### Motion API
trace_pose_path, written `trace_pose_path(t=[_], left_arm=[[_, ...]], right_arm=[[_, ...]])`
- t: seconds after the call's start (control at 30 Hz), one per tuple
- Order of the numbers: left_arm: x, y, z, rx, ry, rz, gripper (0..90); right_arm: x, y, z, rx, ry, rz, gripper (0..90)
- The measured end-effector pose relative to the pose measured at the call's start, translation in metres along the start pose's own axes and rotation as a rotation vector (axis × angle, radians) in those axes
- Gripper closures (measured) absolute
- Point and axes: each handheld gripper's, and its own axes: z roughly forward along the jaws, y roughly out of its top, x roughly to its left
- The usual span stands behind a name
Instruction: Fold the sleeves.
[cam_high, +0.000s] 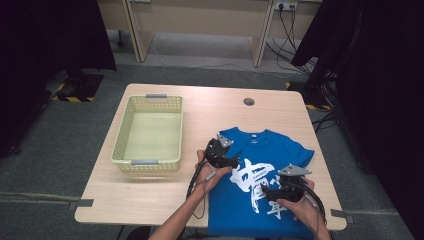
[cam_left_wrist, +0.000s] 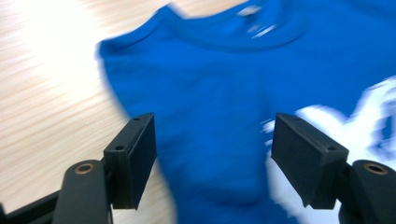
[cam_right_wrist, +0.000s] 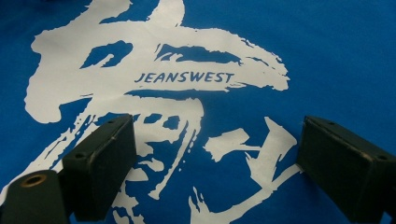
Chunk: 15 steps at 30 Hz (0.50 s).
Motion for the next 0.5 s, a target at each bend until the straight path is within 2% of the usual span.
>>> trace_pose_path(t=[0.1,0.17,0.27,0.33,0.4,0.5], left_arm=[[0.006,-0.005,0.005,0.012,0.064,0.028,30.0],[0.011,-0.006,0.006,0.003,0.079,0.002,28.6],[0.013,-0.005,0.003,0.013,0.125,0.043,29.0],[0.015,-0.005,0.002,0.010,0.143,0.047,29.4],[0.015,-0.007,0.001,0.003,0.116,0.024,28.6],[0.012,-0.009,-0.003,-0.017,0.062,0.013,27.4]], right_arm=[[0.000,0.000,0.000,0.000,0.000,0.000,12.1],[0.000,0.000,0.000,-0.002,0.000,0.000,12.1],[0.000,0.000,0.000,0.001,0.000,0.001,12.1],[0.000,0.000,0.000,0.000,0.000,0.000,12.1],[0.000,0.000,0.000,0.001,0.000,0.001,12.1],[0.000,0.000,0.000,0.001,-0.001,0.001,12.1]])
